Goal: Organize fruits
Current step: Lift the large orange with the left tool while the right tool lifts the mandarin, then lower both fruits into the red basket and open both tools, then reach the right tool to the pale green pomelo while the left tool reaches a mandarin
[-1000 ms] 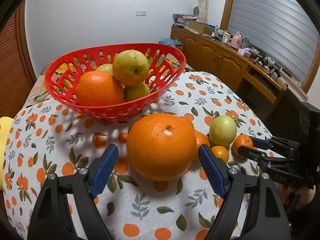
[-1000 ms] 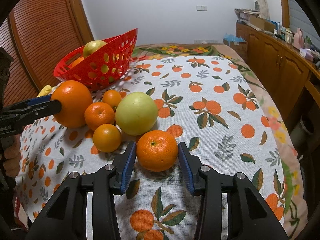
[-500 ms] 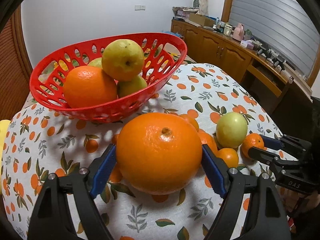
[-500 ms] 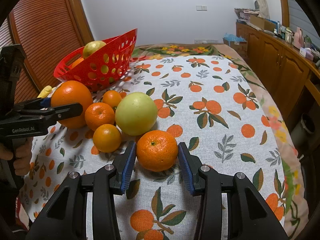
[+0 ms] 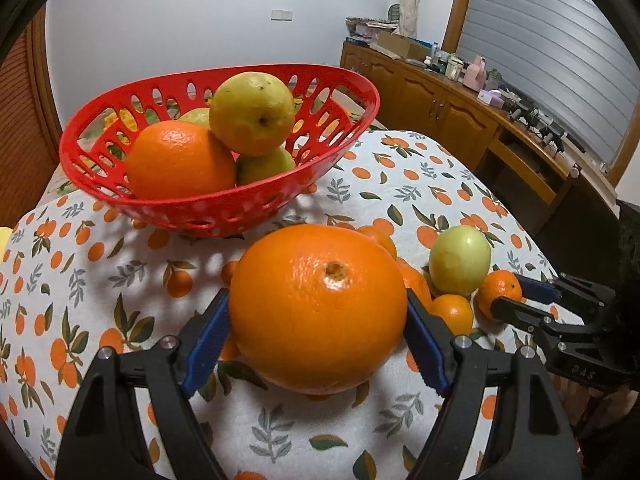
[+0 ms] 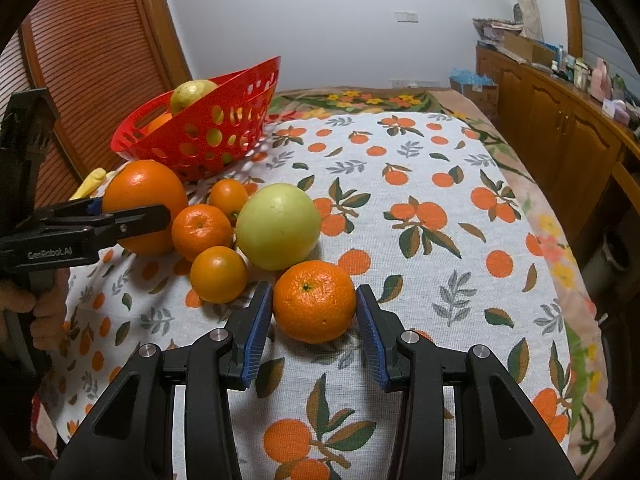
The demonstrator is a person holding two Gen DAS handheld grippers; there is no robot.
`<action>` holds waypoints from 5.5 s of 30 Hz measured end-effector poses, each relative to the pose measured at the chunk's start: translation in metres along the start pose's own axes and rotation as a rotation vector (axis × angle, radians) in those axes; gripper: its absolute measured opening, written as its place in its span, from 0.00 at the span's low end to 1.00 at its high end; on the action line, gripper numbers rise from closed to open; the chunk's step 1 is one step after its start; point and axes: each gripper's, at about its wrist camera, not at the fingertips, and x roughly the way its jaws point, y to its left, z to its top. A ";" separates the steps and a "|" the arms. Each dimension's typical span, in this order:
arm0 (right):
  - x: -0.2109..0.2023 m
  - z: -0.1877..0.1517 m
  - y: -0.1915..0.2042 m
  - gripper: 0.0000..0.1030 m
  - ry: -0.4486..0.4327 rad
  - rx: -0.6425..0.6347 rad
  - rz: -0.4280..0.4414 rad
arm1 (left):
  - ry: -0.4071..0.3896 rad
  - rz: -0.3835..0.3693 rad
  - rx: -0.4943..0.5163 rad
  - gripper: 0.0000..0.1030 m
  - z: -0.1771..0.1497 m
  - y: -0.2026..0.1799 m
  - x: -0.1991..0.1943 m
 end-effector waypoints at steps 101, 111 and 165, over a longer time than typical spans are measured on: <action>0.059 0.174 0.074 0.45 -0.121 -0.203 0.160 | -0.163 0.100 -0.043 0.78 0.091 0.097 -0.027; 0.054 0.167 0.074 0.45 -0.127 -0.200 0.171 | -0.159 0.124 -0.045 0.78 0.110 0.106 -0.019; -0.012 0.119 0.055 0.50 -0.184 -0.144 0.127 | -0.250 0.130 -0.002 0.82 0.082 0.049 -0.072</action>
